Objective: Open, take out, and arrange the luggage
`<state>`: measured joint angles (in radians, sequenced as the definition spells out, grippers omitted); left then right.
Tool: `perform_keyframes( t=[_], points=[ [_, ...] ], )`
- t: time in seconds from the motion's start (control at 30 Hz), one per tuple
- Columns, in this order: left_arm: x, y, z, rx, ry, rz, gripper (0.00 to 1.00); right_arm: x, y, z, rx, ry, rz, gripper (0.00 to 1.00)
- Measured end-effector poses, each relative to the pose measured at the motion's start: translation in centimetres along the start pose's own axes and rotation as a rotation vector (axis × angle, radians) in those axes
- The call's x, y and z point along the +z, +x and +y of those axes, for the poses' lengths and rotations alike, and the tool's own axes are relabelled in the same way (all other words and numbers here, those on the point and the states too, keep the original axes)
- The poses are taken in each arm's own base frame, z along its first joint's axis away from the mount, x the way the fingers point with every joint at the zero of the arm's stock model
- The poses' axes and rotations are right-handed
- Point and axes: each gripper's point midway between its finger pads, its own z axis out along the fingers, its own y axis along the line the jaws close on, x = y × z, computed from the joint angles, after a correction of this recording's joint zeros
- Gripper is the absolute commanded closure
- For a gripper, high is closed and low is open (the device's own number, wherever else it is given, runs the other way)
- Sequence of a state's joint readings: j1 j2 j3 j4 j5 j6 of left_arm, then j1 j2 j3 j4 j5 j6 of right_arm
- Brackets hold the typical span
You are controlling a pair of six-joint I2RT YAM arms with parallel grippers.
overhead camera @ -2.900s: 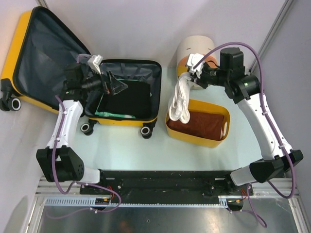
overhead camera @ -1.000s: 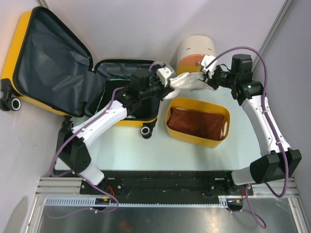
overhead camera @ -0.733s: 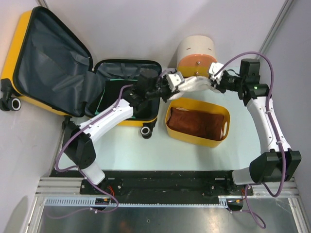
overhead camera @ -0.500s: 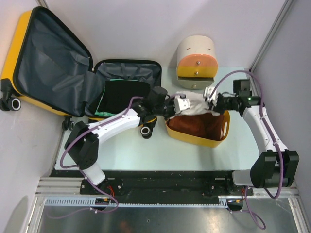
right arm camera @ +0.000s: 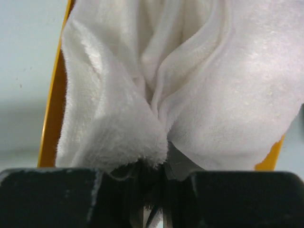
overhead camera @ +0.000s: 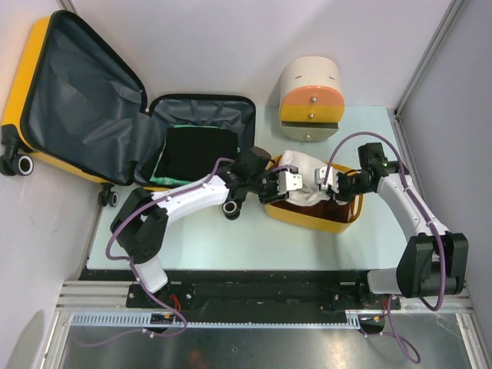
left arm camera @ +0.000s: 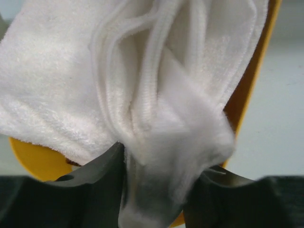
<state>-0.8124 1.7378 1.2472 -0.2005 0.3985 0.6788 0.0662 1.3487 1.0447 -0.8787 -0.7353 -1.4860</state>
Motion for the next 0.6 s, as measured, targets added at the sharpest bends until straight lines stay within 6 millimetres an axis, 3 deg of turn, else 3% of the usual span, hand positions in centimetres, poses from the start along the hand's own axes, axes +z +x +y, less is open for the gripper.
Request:
perform_keyframes(
  t=[0.03,0.07,0.13,0.27,0.43,0.6],
  points=[
    [-0.1,0.0,-0.4,-0.008,0.019,-0.002,0.34,-0.1,0.1,0.3,-0.008,-0.012,0.010,0.41],
    [-0.3,-0.1,-0.7,-0.009,0.032,-0.004,0.25,-0.1,0.3,0.6,-0.013,-0.021,0.022,0.31],
    [-1.0,-0.5,-1.2,-0.019,0.050,-0.007,0.21,-0.5,0.7,1.0,-0.017,-0.030,0.051,0.21],
    [-3.3,-2.6,-1.2,-0.033,0.043,-0.039,0.15,-1.6,0.4,1.0,-0.031,0.003,0.084,0.14],
    [-8.1,-6.3,-0.3,-0.068,0.003,-0.144,0.15,-4.1,-1.4,1.4,-0.019,0.048,0.094,0.11],
    [-12.2,-7.0,2.9,-0.208,-0.075,-0.212,0.18,-5.9,-4.8,-0.3,0.146,0.118,0.025,0.12]
  ],
)
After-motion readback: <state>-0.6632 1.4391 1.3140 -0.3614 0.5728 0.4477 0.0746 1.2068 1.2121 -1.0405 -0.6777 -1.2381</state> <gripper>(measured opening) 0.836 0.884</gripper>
